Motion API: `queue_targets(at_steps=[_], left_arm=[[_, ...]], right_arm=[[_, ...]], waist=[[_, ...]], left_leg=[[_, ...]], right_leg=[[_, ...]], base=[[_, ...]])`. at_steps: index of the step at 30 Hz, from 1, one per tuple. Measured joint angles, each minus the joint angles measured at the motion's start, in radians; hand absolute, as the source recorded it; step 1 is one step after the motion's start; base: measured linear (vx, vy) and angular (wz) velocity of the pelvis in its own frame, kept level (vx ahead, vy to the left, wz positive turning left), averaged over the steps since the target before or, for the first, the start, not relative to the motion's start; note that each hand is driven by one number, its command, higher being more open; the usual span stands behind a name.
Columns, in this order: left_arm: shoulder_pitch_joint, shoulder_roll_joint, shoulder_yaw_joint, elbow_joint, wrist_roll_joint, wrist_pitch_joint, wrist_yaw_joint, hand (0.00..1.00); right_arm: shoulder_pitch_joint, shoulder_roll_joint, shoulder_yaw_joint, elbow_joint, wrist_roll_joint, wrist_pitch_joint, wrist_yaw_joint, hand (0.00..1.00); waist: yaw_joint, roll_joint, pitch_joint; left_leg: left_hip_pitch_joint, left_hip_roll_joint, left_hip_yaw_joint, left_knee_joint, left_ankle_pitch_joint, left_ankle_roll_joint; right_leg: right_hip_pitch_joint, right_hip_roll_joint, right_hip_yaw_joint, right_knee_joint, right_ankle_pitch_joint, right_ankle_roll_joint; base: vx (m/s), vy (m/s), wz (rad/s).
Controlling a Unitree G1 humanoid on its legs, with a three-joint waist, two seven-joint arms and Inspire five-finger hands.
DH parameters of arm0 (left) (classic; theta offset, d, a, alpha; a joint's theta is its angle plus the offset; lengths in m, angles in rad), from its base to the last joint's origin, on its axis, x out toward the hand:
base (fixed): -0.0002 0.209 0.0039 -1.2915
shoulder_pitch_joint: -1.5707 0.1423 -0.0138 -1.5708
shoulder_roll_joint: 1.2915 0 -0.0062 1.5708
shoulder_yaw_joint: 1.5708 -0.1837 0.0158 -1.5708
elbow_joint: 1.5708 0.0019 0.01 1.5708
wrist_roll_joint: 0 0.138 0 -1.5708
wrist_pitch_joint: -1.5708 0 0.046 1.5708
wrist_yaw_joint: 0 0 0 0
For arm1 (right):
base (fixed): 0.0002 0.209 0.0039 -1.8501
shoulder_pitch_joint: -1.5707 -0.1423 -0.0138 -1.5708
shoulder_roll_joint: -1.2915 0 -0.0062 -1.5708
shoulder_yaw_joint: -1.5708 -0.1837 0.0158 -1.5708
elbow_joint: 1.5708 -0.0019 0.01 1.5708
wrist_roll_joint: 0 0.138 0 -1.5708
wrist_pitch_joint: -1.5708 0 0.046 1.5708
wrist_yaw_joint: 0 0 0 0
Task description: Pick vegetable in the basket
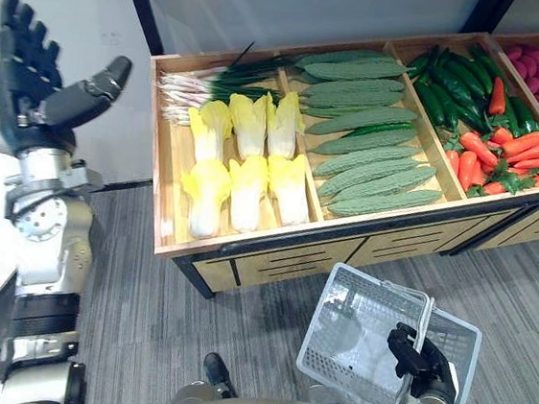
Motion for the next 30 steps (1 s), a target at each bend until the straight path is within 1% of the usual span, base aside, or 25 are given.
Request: queue_targets(at_steps=[4,6,7,9,11,14,18,21,24,30], left_arm=[[0.001,-0.077,-0.031,-0.009,0.0,0.001,0.006,1.0],[0.009,-0.148,-0.049,-0.035,0.0,0.007,0.031,1.0],[0.014,-0.163,-0.055,-0.042,0.0,0.01,0.038,1.0],[0.034,-0.221,-0.072,-0.065,0.004,0.022,0.063,1.0],[0.048,-0.247,-0.078,-0.068,0.008,0.026,0.08,1.0],[0.055,-0.261,-0.082,-0.068,0.05,0.05,0.111,1.0],[0.055,-0.261,-0.081,-0.068,0.127,0.051,0.12,1.0],[0.067,-0.265,-0.08,-0.068,0.169,0.067,0.121,1.0],[0.094,-0.289,-0.08,-0.069,0.245,0.078,0.128,1.0],[0.129,-0.295,-0.08,-0.069,0.25,0.111,0.139,1.0]], right_arm=[[-0.001,0.0,-0.001,0.0,-0.001,0.0,-0.003,0.0],[-0.001,0.001,-0.002,0.0,-0.002,0.0,-0.008,0.0],[-0.001,0.001,-0.002,0.0,-0.002,0.0,-0.01,0.0],[-0.003,0.001,-0.002,0.001,-0.002,0.0,-0.017,0.0],[-0.003,0.001,-0.002,0.002,-0.002,0.0,-0.019,0.0],[-0.003,0.004,-0.002,0.002,-0.002,0.0,-0.021,0.0],[-0.004,0.012,-0.002,0.002,-0.002,0.0,-0.023,0.0],[-0.005,0.026,-0.001,0.003,-0.002,0.0,-0.024,0.0],[-0.005,0.034,0.002,0.004,-0.002,0.0,-0.025,0.0],[-0.008,0.038,0.003,0.004,-0.014,0.0,-0.025,0.0]], waist=[[-0.01,0.005,0.003],[-0.012,0.01,0.006],[-0.012,0.011,0.006],[-0.014,0.015,0.006],[-0.015,0.017,0.007],[-0.015,0.017,0.01],[-0.014,0.018,0.019],[-0.013,0.019,0.025],[-0.012,0.014,0.036],[-0.012,0.009,0.048]], left_leg=[[-0.001,0.0,-0.002,0.0,0.002,0.003],[-0.005,0.0,-0.002,0.0,0.004,0.006],[-0.006,0.0,-0.002,0.0,0.005,0.007],[-0.018,0.0,-0.003,0.0,0.008,0.01],[-0.019,-0.001,-0.003,0.0,0.009,0.01],[-0.019,-0.002,-0.003,0.0,0.009,0.01],[-0.019,-0.001,-0.003,0.0,0.009,0.01],[-0.024,0.0,-0.003,0.0,0.009,0.011],[-0.028,0.0,-0.003,0.0,0.009,0.011],[-0.034,0.001,0.004,0.0,0.009,0.012]], right_leg=[[-0.001,-0.003,0.0,0.001,0.001,0.002],[-0.006,-0.005,0.001,0.001,0.001,0.002],[-0.008,-0.005,0.001,0.002,0.001,0.002],[-0.02,-0.004,0.001,0.007,0.001,0.002],[-0.023,-0.004,0.001,0.011,0.002,0.002],[-0.023,-0.004,0.001,0.011,0.003,0.001],[-0.023,-0.004,0.001,0.012,0.004,0.0],[-0.029,-0.005,0.002,0.012,0.005,0.002],[-0.034,-0.005,0.002,0.012,0.007,0.002],[-0.037,-0.004,0.006,-0.004,0.02,0.0]], base=[[0.0,0.0,0.0],[0.0,0.0,0.0],[0.0,0.0,0.0],[0.0,0.0,0.0],[0.0,0.0,0.0],[0.01,0.002,0.0],[0.0,0.0,0.0],[0.0,0.0,0.0],[0.0,0.0,0.0],[0.01,0.005,-0.03]])
